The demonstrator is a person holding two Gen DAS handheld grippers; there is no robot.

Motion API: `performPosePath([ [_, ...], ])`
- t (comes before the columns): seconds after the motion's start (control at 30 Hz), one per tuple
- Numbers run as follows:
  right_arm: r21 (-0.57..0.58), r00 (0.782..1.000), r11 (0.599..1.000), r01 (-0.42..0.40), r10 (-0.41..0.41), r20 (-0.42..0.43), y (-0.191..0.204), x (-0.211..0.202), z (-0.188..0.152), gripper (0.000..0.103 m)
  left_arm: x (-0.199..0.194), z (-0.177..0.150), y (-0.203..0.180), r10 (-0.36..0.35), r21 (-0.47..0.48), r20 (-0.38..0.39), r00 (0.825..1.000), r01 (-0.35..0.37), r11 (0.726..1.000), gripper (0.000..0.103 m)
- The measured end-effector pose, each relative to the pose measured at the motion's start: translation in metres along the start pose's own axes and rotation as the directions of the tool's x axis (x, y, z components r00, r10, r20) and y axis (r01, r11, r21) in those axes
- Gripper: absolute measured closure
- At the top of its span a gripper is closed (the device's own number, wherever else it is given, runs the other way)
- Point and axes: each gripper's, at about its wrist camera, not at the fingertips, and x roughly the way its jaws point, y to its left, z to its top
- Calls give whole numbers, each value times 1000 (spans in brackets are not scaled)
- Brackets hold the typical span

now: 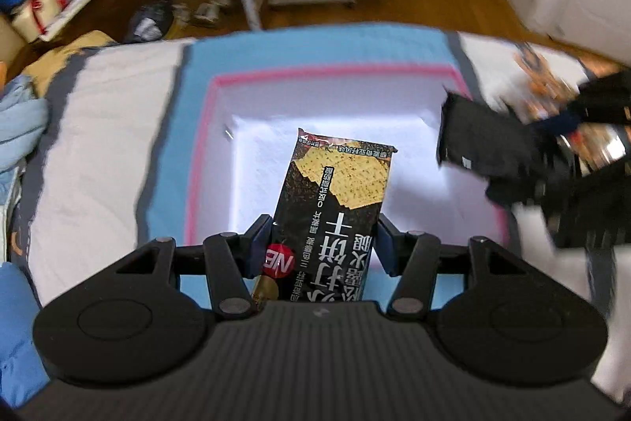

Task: Organize snacks
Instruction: 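Carry both snacks into the pink box and open both grippers, then withdraw both tools from the box back toward the snack pile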

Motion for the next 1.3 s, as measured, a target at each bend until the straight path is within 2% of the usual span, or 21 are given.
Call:
performPosePath([
  [0.07,-36,999,999,17,-16,31,3,14,16,45,16,14,11,20,-31,13,1000,-20,999,50],
  [0.17,-62,1000,998,-4,5,4,5,38,32,45,45,29,27,42,-90,11,999,-40,995,50],
  [0.27,-114,999,993,-23,19,-37,8,68,39,45,76,38,39,-26,-170,-23,999,22,985,50],
  [0.33,-161,999,987,3,-12,-53,9,87,37,45,96,40,43,-63,-203,-48,997,52,978,50],
  [0.43,-226,996,974,27,-46,-79,5,115,31,45,122,37,36,-21,-180,-67,998,8,984,50],
  [0.63,-357,979,934,3,-75,-188,7,155,30,45,164,35,27,-34,-220,-134,990,4,975,50],
  [0.77,-458,975,889,-7,-95,-199,14,162,35,44,182,39,23,-26,-230,-144,989,-8,973,49],
  [0.83,-496,977,868,17,-120,-176,18,161,37,37,186,40,21,-34,-239,-147,989,-2,971,48],
  [0.9,-506,981,861,56,-141,-132,19,155,39,35,186,41,17,-48,-221,-143,989,15,975,47],
  [0.97,-493,985,868,49,-124,-119,20,147,40,35,183,40,14,-60,-186,-118,991,38,982,46],
  [1.1,-433,988,899,57,-114,-108,11,121,35,34,165,37,17,-38,-147,-79,996,26,989,46],
  [1.3,-377,992,924,64,-101,-77,13,84,18,34,122,30,26,-110,-170,-46,993,101,980,46],
])
